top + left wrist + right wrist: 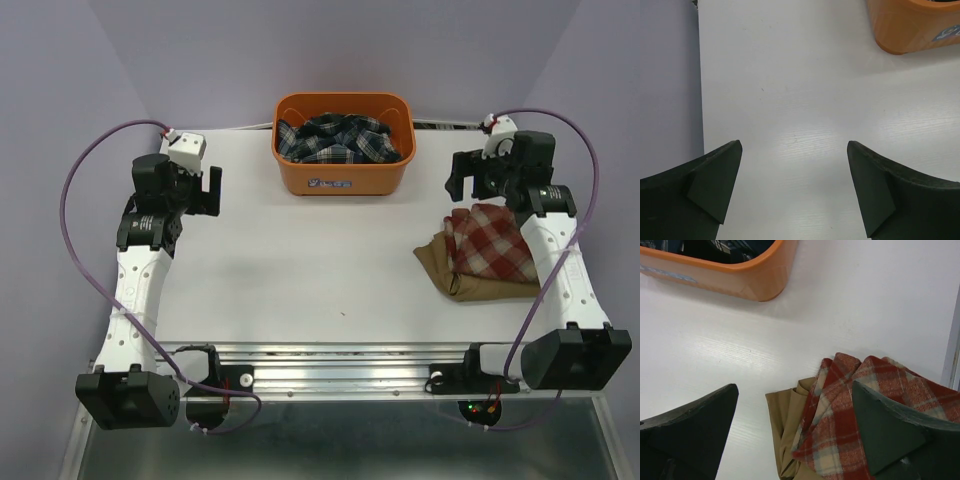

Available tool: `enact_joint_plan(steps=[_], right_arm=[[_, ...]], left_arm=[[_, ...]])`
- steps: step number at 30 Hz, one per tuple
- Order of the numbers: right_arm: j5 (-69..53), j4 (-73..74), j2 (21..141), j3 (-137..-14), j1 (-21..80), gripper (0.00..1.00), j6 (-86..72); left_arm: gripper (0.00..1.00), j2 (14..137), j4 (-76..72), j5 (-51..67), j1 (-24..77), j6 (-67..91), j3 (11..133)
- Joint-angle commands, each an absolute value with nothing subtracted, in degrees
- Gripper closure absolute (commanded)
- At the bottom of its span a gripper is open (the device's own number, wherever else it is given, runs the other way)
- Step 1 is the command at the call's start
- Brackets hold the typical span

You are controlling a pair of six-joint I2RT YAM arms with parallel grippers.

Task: Fold and stack the skirts
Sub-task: Grab the skirt from the pile

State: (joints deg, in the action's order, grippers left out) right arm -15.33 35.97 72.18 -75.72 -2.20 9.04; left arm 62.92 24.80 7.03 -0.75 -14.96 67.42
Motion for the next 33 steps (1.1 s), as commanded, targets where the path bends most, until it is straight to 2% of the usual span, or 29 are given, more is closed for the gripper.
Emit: enact_joint_plan(steps=[1,7,14,25,33], right_arm=[[-16.5,32.7,74.4,-81.3,-2.1,0.0,7.0],[-16.6,30.2,82.8,-89.5,0.1,0.0,5.2],[-13.9,23.7,97.8,-105.1,7.8,0.0,2.0],[-11.9,22.1,127.6,-133.3,14.4,0.0,-7.4],[-12.1,20.3,135.3,-133.5,16.8,0.0,-12.3]], left_arm=[[0.02,60.9,24.5,8.3,-0.7,-16.0,67.2],[0.01,62.4,25.1,7.8,-0.7,-17.1,69.2],[0.01,62.4,25.7,8.6,-0.7,-19.0,69.1],[0.01,62.2,25.1,5.8,-0.8,-18.1,67.6],[0.02,62.3,25.5,4.0,-1.6,-18.4,67.1]])
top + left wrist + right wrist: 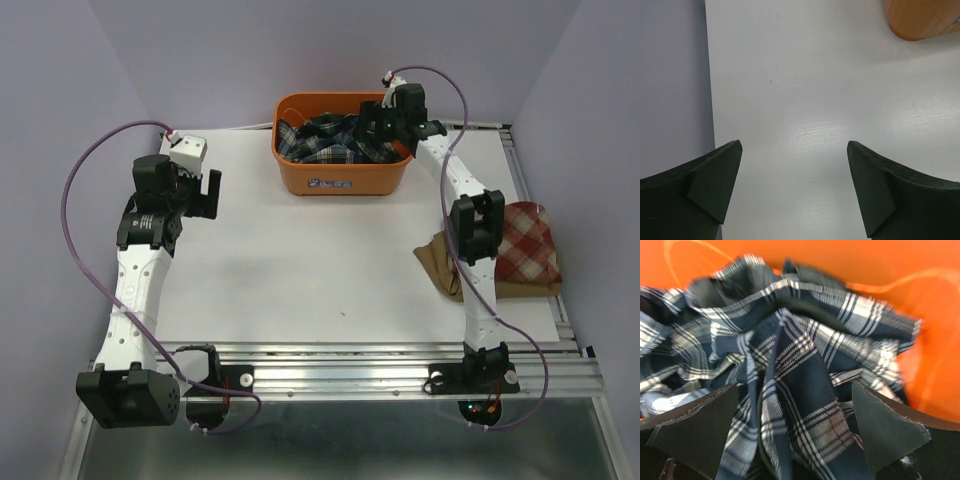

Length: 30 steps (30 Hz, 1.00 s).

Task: Fold and stack the skirts
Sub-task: Grab the skirt from the pile

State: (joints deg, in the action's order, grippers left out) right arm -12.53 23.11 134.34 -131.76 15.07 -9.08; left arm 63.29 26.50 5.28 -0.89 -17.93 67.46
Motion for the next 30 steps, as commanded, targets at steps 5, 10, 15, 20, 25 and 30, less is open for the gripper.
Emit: enact_joint_plan(steps=[5,10,15,20,25,30], right_arm=[[-11.4,21.3,137.3,-131.5,18.6,0.0,-12.5],[-10.2,21.4,139.1,-129.5,19.7,0.0,-11.9],[-6.2,21.4,140.9,-131.4,19.7,0.32,-11.2],[-5.7,21.1,140.6,-138.1,19.7,0.79,-10.4],[-5.9,15.7,133.5,-137.5,19.7,0.99,-10.6],[-5.7,3.5,123.9,-131.4,19.7,0.99,-11.7]], left_arm=[[0.01,62.6,25.0,4.8,-2.2,-17.8,66.4],[0.01,62.7,24.8,5.3,-2.4,-17.5,66.0],[0.02,62.5,24.6,5.1,-2.5,-17.4,65.9],[0.01,62.5,24.1,5.8,-2.5,-16.6,65.5],[0.01,64.8,23.7,5.6,-2.5,-13.5,66.6],[0.01,67.4,23.0,5.0,-2.5,-9.7,67.8]])
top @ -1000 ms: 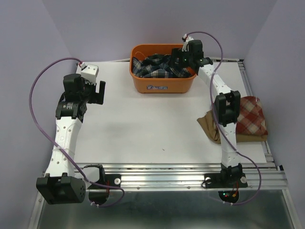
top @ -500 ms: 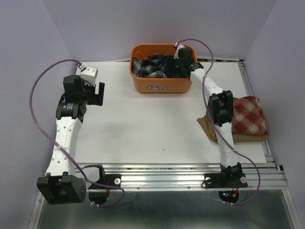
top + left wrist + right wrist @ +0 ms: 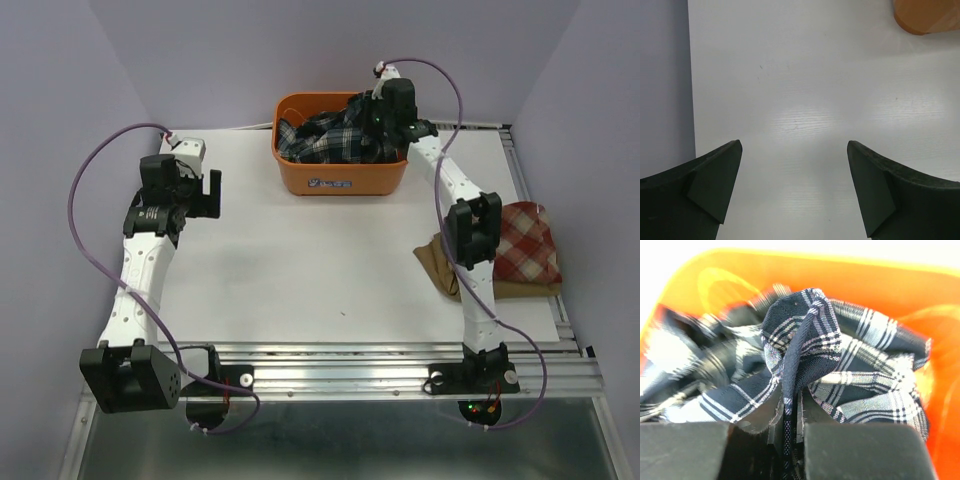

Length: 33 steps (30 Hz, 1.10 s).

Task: Fold and stack the skirts
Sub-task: Grab the skirt from the pile, then move the skirt to the center of the board

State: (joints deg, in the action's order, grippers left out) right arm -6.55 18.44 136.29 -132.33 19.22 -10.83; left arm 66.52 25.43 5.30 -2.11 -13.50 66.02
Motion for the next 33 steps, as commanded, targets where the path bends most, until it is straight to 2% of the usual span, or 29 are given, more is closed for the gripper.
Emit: enact_joint_plan(steps=[1,7,16,25,33], right_arm=[[-5.9,2.0,122.5,-130.4,19.7,0.99,-12.0],[-5.8,-7.7,115.4,-130.9,19.7,0.99,-14.0],[-5.6,-13.8,107.6,-135.0,21.4,0.99,-12.8],[-9.6,-20.8,94.2,-125.3,24.2,0.99,-2.5],[-11.2,-24.5,89.6,-126.3,24.7,0.99,-3.2]], left_arm=[[0.02,67.5,22.7,5.4,-2.5,-9.4,67.9],[0.01,68.6,21.1,9.0,-2.5,-6.7,69.0],[0.01,68.0,17.8,9.7,-2.5,-5.4,70.1],[0.01,65.0,12.9,11.0,-2.5,-3.3,68.4],[0.01,63.5,9.8,14.0,-2.6,-2.1,66.3]])
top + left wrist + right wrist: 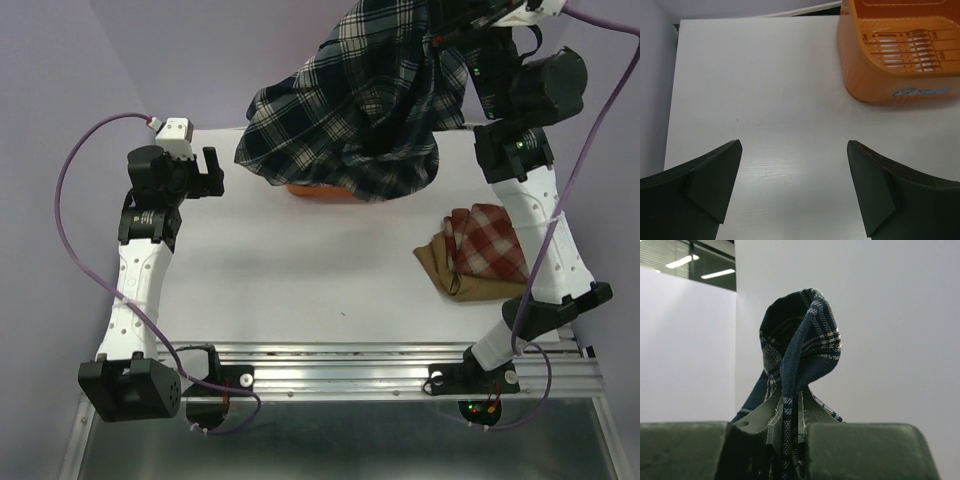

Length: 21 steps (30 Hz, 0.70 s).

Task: Fold and stack the skirts
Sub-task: Move the skirt to the center of the board

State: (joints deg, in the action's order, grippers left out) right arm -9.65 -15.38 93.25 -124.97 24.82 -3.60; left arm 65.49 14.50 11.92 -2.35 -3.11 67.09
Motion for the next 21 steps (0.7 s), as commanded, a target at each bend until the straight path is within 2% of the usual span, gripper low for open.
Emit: enact_joint_plan(steps=[1,6,14,17,21], right_arm=[[-12.9,-24.4,88.8,-125.4,24.7,0.99,-4.2],[-16.1,-19.3,81.9,-114.1,24.7,0.99,-7.2],[-26.4,-10.1,68.2,-76.8,25.3,0.99,-4.1],[-28.3,-8.6,67.5,-66.7,27.9,0.99,-0.6],[-28.5,-9.8,71.4,-59.3,31.5,0.99,1.8]], left_arm=[[0.01,63.3,9.2,14.1,-2.5,-2.2,66.2],[0.01,60.3,5.9,13.8,-2.5,-2.8,64.4],[0.01,54.9,7.1,19.2,-2.6,-10.3,60.1],[0.02,53.2,10.1,22.9,-2.5,-14.3,58.8],[0.04,51.4,14.8,26.0,-2.5,-19.1,56.8]])
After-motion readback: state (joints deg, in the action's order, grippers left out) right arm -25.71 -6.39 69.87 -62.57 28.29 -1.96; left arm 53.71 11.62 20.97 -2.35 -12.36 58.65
